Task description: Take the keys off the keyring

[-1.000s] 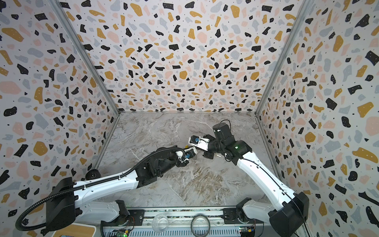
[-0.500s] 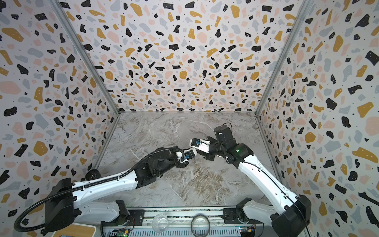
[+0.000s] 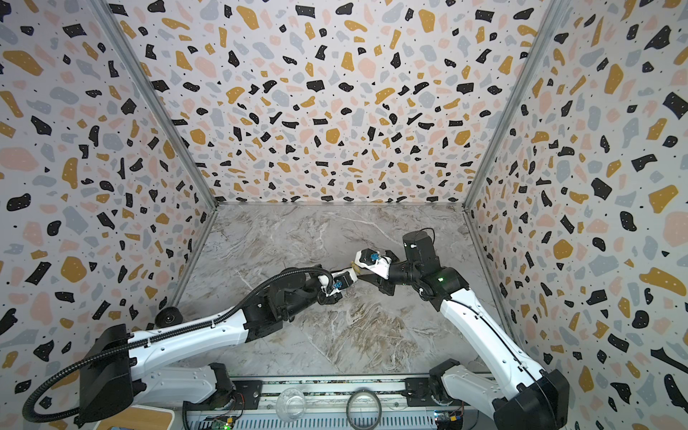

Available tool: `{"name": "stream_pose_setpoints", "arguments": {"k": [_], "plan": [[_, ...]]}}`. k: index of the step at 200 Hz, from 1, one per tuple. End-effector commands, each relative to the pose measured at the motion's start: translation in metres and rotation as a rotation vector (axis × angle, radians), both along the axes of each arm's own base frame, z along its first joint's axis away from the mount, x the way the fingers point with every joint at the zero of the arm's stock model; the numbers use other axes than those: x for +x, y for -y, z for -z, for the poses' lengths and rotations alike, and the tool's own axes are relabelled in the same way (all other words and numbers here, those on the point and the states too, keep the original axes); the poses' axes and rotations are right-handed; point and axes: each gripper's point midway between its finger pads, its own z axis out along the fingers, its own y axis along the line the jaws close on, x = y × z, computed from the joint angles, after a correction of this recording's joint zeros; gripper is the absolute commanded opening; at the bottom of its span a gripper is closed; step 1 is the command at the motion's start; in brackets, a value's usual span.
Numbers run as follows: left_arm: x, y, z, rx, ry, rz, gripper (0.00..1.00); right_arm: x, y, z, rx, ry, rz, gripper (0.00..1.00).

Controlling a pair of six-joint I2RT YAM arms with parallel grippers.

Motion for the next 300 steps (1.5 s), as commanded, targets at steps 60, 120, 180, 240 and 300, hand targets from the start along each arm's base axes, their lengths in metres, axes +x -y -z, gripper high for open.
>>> {"name": "stream_pose_setpoints", "arguments": {"k": [60, 120, 180, 240, 300], "plan": [[-0.003, -0.003, -0.026, -0.076, 0.038, 0.007, 0.0, 0.006, 0.002, 0.001, 0.054, -0.038, 0.056, 0.41], [0.002, -0.004, -0.028, -0.095, 0.025, -0.024, 0.0, 0.012, -0.003, -0.003, 0.083, -0.01, 0.125, 0.46], [0.007, -0.002, -0.029, -0.117, 0.001, -0.043, 0.0, 0.028, 0.01, -0.015, 0.088, 0.211, 0.314, 0.49], [0.012, -0.004, -0.035, -0.148, -0.015, -0.063, 0.0, 0.018, 0.006, -0.021, 0.13, 0.291, 0.314, 0.49], [0.013, -0.003, -0.036, -0.156, -0.025, -0.064, 0.0, 0.016, -0.001, -0.011, 0.104, 0.277, 0.305, 0.46]]}}
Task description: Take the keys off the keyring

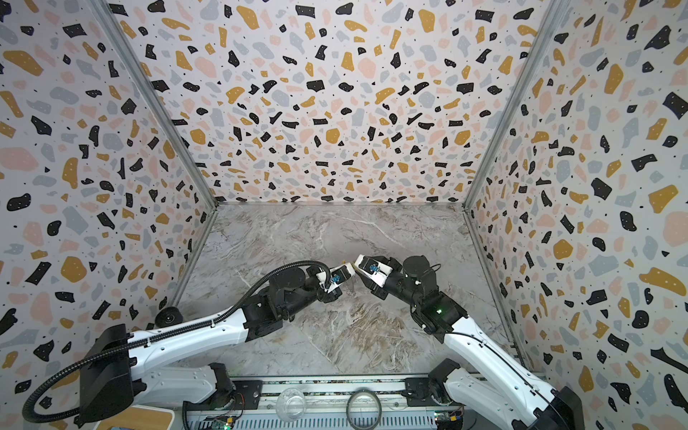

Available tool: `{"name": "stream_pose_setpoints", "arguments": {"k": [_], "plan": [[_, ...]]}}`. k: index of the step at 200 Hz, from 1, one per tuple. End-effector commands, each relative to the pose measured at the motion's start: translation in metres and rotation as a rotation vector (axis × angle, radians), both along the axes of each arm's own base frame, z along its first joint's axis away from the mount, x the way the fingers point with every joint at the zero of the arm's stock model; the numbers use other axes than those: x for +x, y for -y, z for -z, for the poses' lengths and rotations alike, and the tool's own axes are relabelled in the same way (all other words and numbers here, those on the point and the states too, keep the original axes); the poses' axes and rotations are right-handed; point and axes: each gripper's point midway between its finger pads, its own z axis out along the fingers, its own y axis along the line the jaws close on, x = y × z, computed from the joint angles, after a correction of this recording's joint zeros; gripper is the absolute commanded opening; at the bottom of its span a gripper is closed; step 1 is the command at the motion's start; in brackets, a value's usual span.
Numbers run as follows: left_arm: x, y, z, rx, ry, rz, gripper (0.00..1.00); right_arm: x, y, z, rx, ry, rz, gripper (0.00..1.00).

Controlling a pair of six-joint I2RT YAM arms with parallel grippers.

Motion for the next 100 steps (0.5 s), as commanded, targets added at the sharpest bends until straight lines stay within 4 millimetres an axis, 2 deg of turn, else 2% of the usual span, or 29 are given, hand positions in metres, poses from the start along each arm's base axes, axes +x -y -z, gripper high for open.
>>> {"name": "stream_pose_setpoints", "arguments": {"k": [1, 55, 100], "plan": [[0.006, 0.002, -0.034, -0.096, 0.04, -0.016, 0.0, 0.001, -0.004, -0.004, 0.007, 0.019, 0.003, 0.46], [0.005, 0.002, -0.035, -0.101, 0.037, -0.014, 0.0, 0.005, -0.008, 0.005, -0.015, 0.016, 0.023, 0.43], [0.004, 0.004, -0.036, -0.107, 0.037, -0.002, 0.0, 0.012, -0.009, 0.007, -0.039, 0.032, 0.057, 0.35]]}}
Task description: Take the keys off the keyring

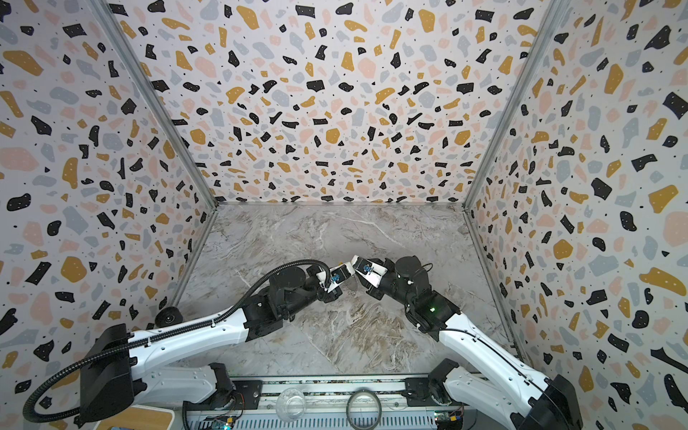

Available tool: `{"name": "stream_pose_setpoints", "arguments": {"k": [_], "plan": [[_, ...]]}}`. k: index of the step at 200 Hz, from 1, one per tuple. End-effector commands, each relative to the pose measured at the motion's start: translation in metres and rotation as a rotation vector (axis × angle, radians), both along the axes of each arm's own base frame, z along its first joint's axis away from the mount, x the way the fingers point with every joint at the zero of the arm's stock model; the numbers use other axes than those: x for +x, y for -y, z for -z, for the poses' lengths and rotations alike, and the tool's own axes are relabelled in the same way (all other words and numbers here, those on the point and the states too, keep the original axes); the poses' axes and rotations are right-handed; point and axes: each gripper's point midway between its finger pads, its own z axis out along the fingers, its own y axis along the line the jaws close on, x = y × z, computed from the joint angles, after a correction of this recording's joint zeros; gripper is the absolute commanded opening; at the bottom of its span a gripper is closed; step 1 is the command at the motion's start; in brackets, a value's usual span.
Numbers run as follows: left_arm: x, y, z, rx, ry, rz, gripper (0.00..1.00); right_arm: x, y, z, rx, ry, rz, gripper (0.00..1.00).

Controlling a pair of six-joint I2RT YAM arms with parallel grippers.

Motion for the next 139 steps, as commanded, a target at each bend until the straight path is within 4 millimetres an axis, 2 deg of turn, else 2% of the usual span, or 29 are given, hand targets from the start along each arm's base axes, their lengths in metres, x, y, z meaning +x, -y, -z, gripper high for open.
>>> {"name": "stream_pose_setpoints", "arguments": {"k": [1, 40, 85, 139], "plan": [[0.003, 0.004, -0.036, -0.097, 0.047, 0.001, 0.0, 0.004, -0.001, -0.006, -0.001, 0.038, 0.02, 0.35], [0.004, 0.004, -0.036, -0.099, 0.048, 0.002, 0.0, 0.005, -0.007, -0.008, 0.001, 0.06, 0.013, 0.29], [0.004, 0.006, -0.035, -0.102, 0.037, 0.007, 0.0, 0.0, -0.009, -0.012, -0.017, 0.132, -0.004, 0.16], [0.006, 0.005, -0.034, -0.1, 0.027, 0.01, 0.0, 0.0, 0.0, -0.018, -0.07, 0.22, 0.022, 0.01]]}}
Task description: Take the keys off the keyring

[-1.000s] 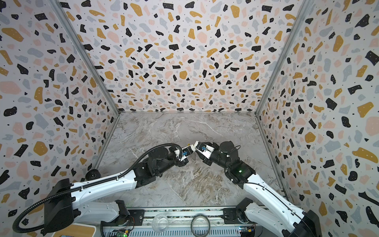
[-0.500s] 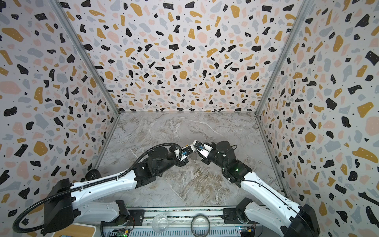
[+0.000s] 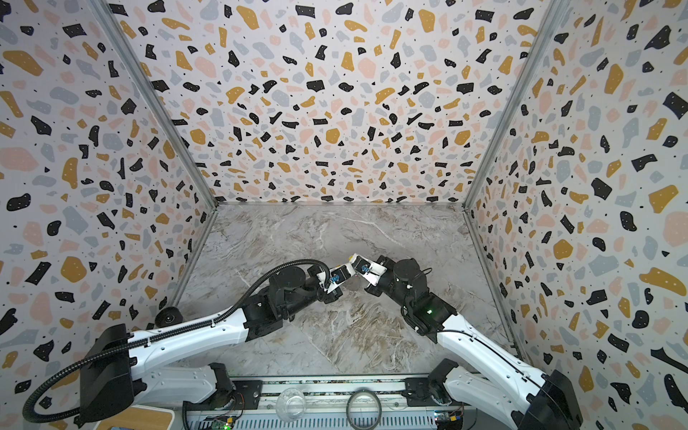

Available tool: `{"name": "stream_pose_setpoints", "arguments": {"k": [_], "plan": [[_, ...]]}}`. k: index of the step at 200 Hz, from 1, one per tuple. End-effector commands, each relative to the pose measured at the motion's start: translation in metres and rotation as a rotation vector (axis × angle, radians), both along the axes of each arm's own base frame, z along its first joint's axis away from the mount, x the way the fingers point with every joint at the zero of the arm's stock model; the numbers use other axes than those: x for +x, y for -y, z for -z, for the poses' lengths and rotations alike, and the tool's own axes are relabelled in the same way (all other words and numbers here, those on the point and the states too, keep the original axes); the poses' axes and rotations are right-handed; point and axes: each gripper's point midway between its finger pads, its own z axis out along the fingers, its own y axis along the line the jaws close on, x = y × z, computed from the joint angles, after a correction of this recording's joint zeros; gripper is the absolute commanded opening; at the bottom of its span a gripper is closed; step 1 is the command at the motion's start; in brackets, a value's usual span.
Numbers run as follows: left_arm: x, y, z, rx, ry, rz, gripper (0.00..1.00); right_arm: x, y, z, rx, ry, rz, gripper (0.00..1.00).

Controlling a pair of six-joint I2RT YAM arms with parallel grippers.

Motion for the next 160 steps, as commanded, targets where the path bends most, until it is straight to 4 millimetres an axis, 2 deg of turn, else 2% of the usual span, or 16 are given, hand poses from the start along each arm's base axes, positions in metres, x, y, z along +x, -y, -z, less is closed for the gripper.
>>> {"name": "stream_pose_setpoints", "arguments": {"k": [1, 38, 48, 65, 79, 109, 160], "plan": [[0.009, 0.002, -0.033, -0.09, 0.036, -0.014, 0.0, -0.011, -0.005, -0.01, -0.052, 0.094, -0.053, 0.01], [0.008, 0.004, -0.035, -0.104, 0.028, 0.009, 0.0, -0.018, -0.005, -0.011, -0.095, 0.123, -0.092, 0.0], [0.008, 0.004, -0.034, -0.103, 0.027, 0.011, 0.0, -0.019, -0.004, -0.007, -0.112, 0.115, -0.095, 0.08], [0.008, 0.004, -0.033, -0.102, 0.024, 0.015, 0.0, -0.017, 0.001, 0.0, -0.138, 0.093, -0.078, 0.3], [0.008, 0.004, -0.033, -0.101, 0.022, 0.017, 0.0, -0.015, 0.008, 0.003, -0.14, 0.063, -0.059, 0.37], [0.008, 0.003, -0.033, -0.097, 0.02, 0.016, 0.0, -0.031, 0.007, -0.005, -0.07, 0.007, -0.142, 0.4], [0.008, 0.004, -0.032, -0.09, 0.014, 0.015, 0.0, -0.053, -0.001, -0.013, 0.007, -0.028, -0.248, 0.39]]}}
